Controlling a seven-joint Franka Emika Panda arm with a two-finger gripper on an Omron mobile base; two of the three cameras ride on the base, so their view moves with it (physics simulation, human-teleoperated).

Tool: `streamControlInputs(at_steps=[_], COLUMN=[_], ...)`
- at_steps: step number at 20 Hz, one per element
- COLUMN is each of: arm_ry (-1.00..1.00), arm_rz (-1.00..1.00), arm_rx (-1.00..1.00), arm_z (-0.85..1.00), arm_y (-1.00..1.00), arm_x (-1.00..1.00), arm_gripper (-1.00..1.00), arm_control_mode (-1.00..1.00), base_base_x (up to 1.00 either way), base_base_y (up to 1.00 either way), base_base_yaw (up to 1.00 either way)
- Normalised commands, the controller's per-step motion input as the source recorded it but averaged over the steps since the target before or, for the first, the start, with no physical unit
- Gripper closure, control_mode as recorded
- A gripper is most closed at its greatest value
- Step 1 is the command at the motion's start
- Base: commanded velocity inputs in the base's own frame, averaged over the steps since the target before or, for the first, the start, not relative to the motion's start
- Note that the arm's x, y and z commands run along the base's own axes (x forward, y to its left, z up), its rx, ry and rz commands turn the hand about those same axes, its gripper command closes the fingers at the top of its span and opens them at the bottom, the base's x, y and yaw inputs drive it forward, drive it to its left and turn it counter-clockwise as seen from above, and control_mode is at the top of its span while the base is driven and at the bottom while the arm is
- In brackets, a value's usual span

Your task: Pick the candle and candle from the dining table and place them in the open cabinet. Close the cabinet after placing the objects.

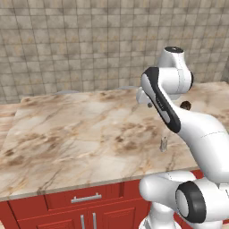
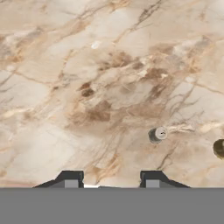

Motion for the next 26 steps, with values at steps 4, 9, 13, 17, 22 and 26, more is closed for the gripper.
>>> streamControlInputs(at_steps=[4,9,13,17,22,26], arm_ry=[-0.05,-0.22,-0.09,-0.05,0.00,0.00], arm_rz=[-0.01,-0.07,-0.08,-0.04,0.00,0.02], arm_rx=[-0.04,0.01,0.05,0.02,0.00,0.00], arm_z=[-0.16,-0.25,-0.35,-0.33,-0.38,-0.42], arm_y=[-0.02,-0.32,-0.60,-0.56,-0.37,-0.30], arm_x=[0.09,-0.57,-0.70,-0.38,-0.03,0.00], arm_gripper=[-1.00,-1.00,-1.00,-1.00,-1.00,-1.00], arm_control_mode=[-1.00,-1.00,-1.00,-1.00,-1.00,-1.00], base_base_x=[0.00,0.00,0.00,0.00,0.00,0.00], base_base_y=[0.00,0.00,0.00,0.00,0.00,0.00], base_base_yaw=[0.00,0.00,0.00,0.00,0.00,0.00])
